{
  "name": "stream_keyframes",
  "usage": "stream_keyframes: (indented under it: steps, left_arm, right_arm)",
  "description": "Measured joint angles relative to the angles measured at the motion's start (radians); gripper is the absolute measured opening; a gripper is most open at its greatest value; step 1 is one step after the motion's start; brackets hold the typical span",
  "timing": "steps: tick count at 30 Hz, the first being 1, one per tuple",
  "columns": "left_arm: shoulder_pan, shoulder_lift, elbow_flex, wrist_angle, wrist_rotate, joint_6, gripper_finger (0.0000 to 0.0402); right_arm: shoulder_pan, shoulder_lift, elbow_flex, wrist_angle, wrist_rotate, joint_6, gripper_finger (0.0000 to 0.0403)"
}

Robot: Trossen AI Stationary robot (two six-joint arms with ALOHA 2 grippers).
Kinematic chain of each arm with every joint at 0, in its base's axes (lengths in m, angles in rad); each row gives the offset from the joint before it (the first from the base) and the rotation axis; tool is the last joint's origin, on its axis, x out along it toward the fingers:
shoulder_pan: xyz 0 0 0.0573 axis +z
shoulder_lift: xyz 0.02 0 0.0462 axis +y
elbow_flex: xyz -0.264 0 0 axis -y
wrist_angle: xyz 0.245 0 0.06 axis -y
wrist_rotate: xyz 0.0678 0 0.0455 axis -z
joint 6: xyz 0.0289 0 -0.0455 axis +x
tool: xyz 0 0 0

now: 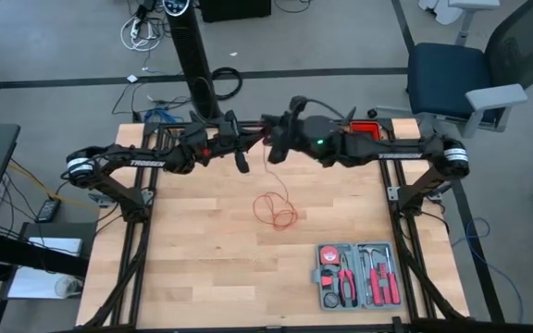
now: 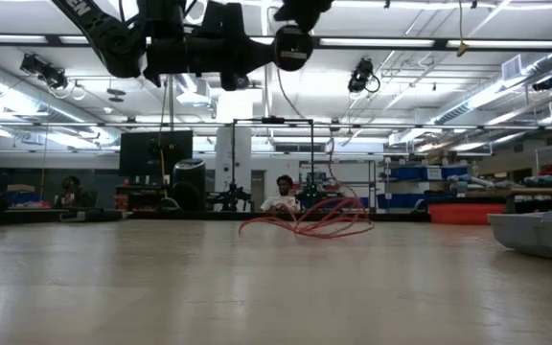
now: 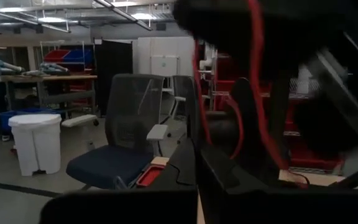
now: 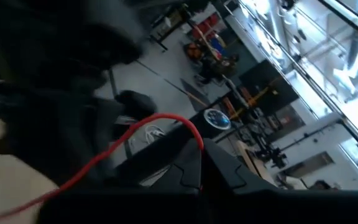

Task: Coil cords
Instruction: Coil the wire

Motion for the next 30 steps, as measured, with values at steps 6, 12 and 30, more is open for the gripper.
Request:
stream_keyframes:
  steps: [6, 12, 30]
  left_arm:
    - [0.005, 0.000, 0.000, -0.022, -0.001, 0.014, 0.0001]
    - [0.005, 0.000, 0.000, -0.023, 0.000, 0.014, 0.0001]
    - [0.005, 0.001, 0.001, -0.024, -0.024, -0.073, 0.0001]
  right_arm:
    - [0.001, -0.106, 0.001, -0.150, -0.003, 0.082, 0.0000]
    - [-0.001, -0.174, 0.001, -0.332, -0.067, 0.156, 0.0000]
    - [-0.097, -0.169, -0.213, -0.435, -0.270, 0.313, 0.0020]
